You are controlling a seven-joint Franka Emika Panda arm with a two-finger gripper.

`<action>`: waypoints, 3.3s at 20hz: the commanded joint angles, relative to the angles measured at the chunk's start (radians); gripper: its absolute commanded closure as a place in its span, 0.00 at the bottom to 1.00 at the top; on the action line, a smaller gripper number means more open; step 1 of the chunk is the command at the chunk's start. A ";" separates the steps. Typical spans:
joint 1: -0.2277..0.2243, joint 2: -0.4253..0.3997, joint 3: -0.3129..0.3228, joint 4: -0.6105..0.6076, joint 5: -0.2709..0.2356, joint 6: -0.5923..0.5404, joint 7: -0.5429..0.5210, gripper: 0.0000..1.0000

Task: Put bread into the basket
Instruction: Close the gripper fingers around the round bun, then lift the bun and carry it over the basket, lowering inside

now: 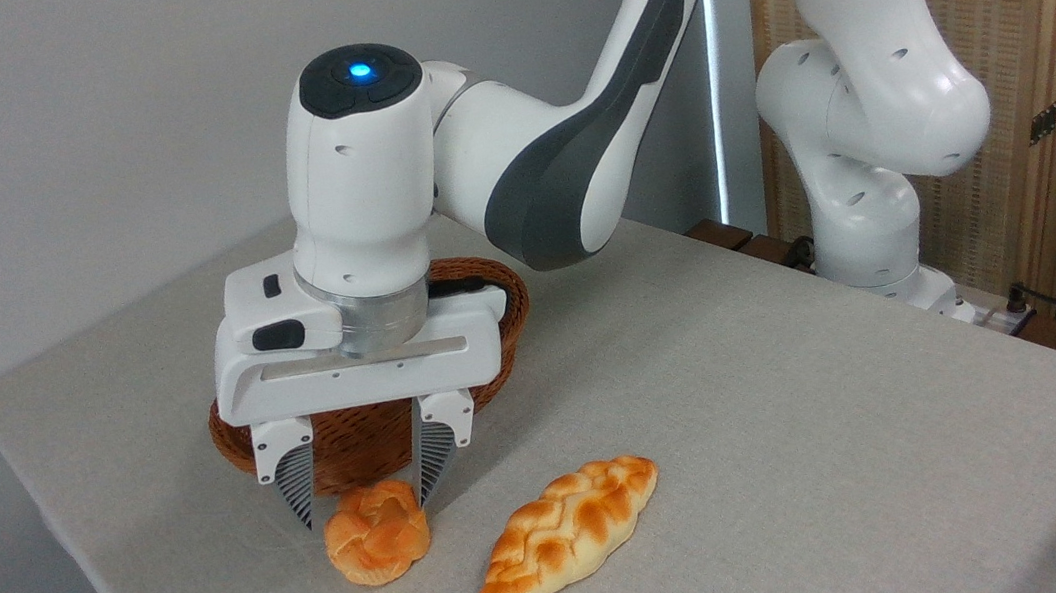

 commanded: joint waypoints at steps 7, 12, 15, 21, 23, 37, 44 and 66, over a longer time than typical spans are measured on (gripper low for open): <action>-0.013 0.003 0.012 -0.047 -0.006 0.069 0.004 0.00; -0.016 0.008 0.012 -0.069 -0.006 0.097 0.006 0.00; -0.018 0.009 0.012 -0.069 -0.006 0.097 0.007 0.00; -0.019 0.009 0.010 -0.069 0.023 0.096 0.012 0.09; -0.019 0.009 0.010 -0.069 0.022 0.096 0.027 0.18; -0.019 0.009 0.010 -0.069 0.020 0.094 0.033 0.42; -0.018 0.009 0.010 -0.069 0.022 0.094 0.033 0.43; -0.060 -0.041 0.012 0.281 0.118 -0.406 0.302 0.44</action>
